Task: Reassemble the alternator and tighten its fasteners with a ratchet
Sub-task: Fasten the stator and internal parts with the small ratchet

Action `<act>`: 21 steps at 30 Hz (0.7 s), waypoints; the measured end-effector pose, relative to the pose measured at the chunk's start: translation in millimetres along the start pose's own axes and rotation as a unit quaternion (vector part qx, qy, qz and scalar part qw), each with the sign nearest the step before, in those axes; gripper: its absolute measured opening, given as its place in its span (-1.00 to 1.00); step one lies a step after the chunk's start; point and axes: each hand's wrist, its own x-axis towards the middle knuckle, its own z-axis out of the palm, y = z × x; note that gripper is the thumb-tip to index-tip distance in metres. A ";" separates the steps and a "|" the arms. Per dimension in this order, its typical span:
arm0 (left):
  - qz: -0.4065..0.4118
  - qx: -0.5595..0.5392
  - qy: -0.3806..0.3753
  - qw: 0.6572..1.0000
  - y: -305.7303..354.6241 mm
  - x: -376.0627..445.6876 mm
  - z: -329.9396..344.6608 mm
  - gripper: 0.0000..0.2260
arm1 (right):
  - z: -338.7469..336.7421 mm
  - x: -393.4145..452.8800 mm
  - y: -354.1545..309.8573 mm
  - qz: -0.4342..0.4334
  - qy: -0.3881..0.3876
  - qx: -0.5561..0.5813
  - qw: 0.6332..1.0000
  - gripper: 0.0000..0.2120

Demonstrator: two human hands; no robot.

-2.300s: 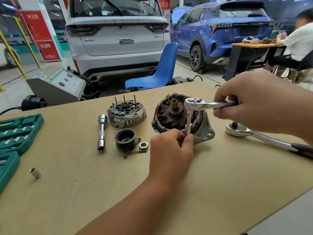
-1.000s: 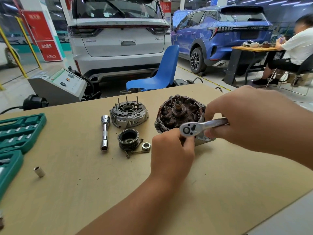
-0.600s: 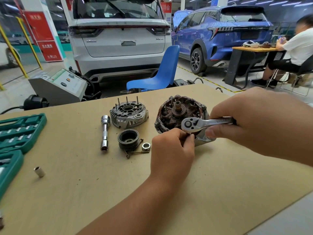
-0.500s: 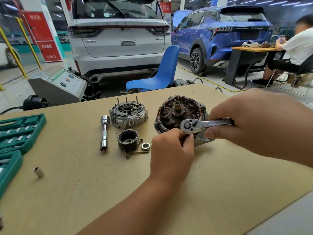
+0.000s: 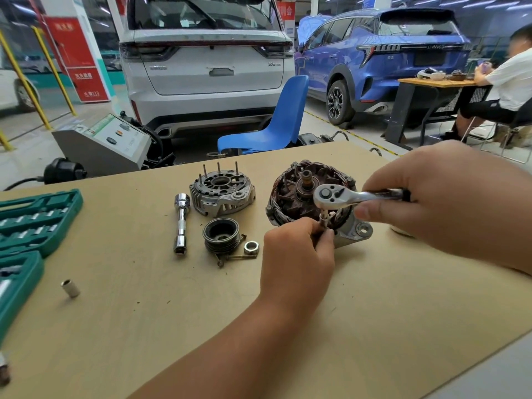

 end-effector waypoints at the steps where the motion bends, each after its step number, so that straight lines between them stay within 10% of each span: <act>1: -0.003 -0.003 0.003 1.000 -0.7 -0.2 0.3 -0.89 | 0.7 -0.3 -0.7 0.001 -0.004 -0.001 1.000 -0.73; 21: -0.056 -0.044 -0.005 0.997 -1.6 -0.3 3.3 -0.88 | 7.7 3.7 2.2 0.012 -0.023 -0.034 0.999 -0.75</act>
